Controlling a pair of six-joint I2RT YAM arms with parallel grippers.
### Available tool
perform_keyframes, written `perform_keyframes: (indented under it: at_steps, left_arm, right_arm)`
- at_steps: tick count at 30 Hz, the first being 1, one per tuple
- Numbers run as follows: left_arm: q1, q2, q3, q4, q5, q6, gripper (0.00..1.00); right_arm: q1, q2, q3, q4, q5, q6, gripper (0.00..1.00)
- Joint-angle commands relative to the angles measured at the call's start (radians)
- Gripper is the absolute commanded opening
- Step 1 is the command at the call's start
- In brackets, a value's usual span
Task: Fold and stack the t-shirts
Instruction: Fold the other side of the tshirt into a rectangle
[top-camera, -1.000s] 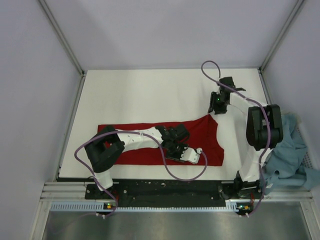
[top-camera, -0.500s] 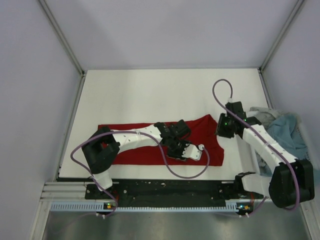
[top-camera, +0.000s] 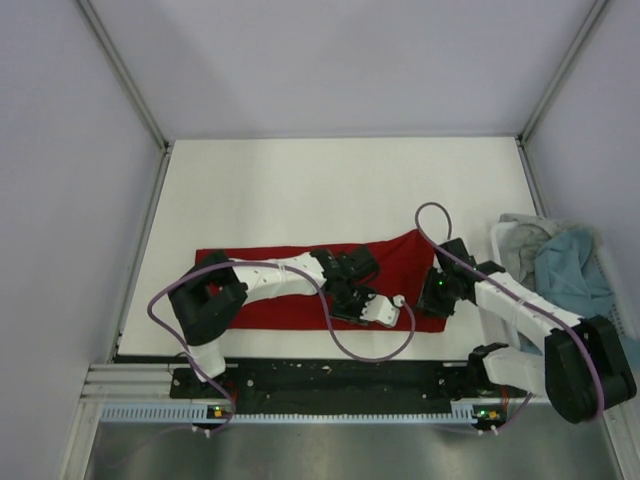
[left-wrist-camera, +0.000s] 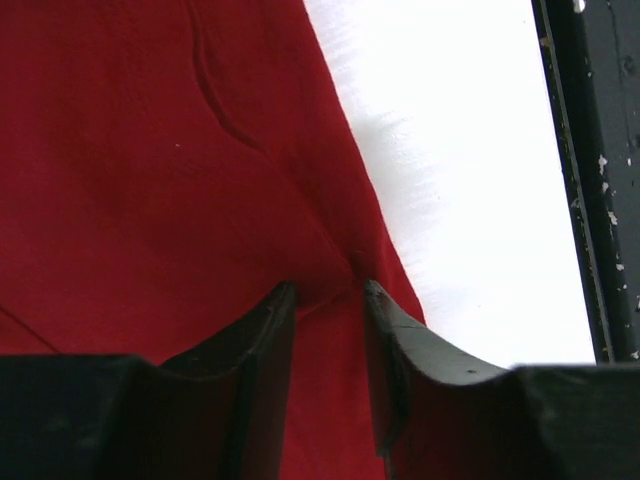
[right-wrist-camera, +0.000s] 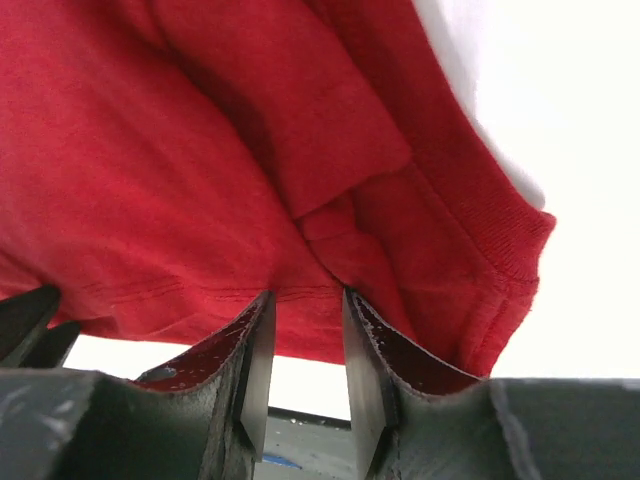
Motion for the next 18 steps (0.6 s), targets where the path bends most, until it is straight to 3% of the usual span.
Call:
perform_keyframes:
  at_steps: [1,5,10,17,18]
  left_arm:
    - [0.013,0.002,-0.022,0.015,0.026,0.022,0.32]
    - [0.031,0.007,-0.024,0.004,0.021,0.033,0.22]
    - [0.067,0.019,-0.021,-0.011,0.033,0.054,0.16]
    - [0.07,0.023,0.007,-0.052,0.067,0.057,0.18]
    - [0.07,0.017,0.014,-0.068,0.082,0.056,0.2]
  right_arm:
    - [0.008,0.025,-0.008,0.042,0.039,0.03,0.28]
    - [0.006,-0.054,-0.013,-0.032,0.125,0.039,0.0]
    - [0.0,-0.106,-0.024,-0.103,0.125,0.071,0.0]
    - [0.0,-0.134,0.023,-0.13,0.129,0.01,0.0]
    - [0.0,-0.133,0.066,-0.13,0.145,-0.025,0.06]
